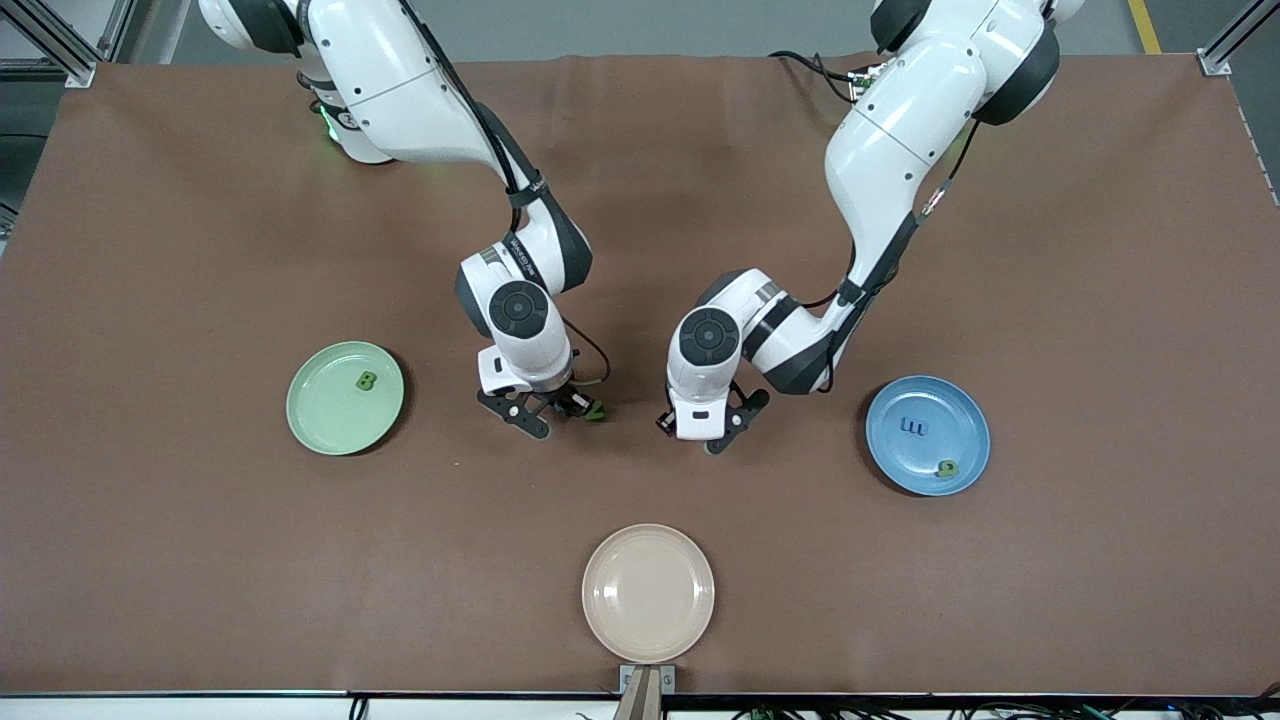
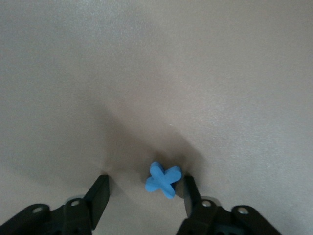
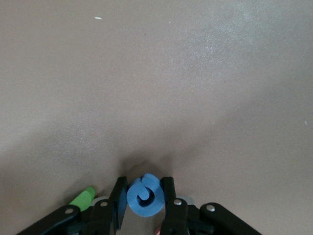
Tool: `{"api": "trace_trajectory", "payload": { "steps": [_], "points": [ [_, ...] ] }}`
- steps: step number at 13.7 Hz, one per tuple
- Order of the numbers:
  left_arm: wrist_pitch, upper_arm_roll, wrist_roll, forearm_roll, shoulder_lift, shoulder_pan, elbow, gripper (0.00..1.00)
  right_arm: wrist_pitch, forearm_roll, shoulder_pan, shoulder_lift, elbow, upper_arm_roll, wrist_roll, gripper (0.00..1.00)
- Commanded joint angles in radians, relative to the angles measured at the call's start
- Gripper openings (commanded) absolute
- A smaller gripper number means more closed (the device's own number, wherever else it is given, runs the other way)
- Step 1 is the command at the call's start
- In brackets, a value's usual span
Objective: Sort upper and lower case letters into plates
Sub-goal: 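Carry the C to the green plate while the left gripper grasps x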
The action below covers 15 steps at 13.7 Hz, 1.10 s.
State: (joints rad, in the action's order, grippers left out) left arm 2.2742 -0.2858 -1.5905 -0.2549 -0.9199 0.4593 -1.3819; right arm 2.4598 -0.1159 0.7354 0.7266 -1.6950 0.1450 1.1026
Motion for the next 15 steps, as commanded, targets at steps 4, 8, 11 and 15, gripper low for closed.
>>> {"api": "trace_trajectory", "payload": {
  "steps": [4, 8, 11, 15],
  "points": [
    [-0.016, 0.022, 0.006, 0.005, -0.01, 0.016, 0.026, 0.01, -0.151, -0.015, -0.082, -0.062, -0.003, -0.005, -0.149, 0.0],
    [-0.071, 0.069, 0.007, -0.004, 0.084, -0.014, 0.017, 0.0, -0.263, -0.013, -0.236, -0.231, -0.112, -0.002, -0.476, 0.0],
    [-0.194, 0.07, 0.137, -0.009, 0.177, -0.092, -0.018, 0.0, -0.256, -0.007, -0.374, -0.352, -0.25, -0.001, -0.754, 0.0],
    [-0.185, 0.068, 0.357, -0.068, 0.349, -0.212, -0.231, 0.0, -0.208, -0.002, -0.508, -0.414, -0.368, 0.001, -0.996, 0.0]
  ]
}}
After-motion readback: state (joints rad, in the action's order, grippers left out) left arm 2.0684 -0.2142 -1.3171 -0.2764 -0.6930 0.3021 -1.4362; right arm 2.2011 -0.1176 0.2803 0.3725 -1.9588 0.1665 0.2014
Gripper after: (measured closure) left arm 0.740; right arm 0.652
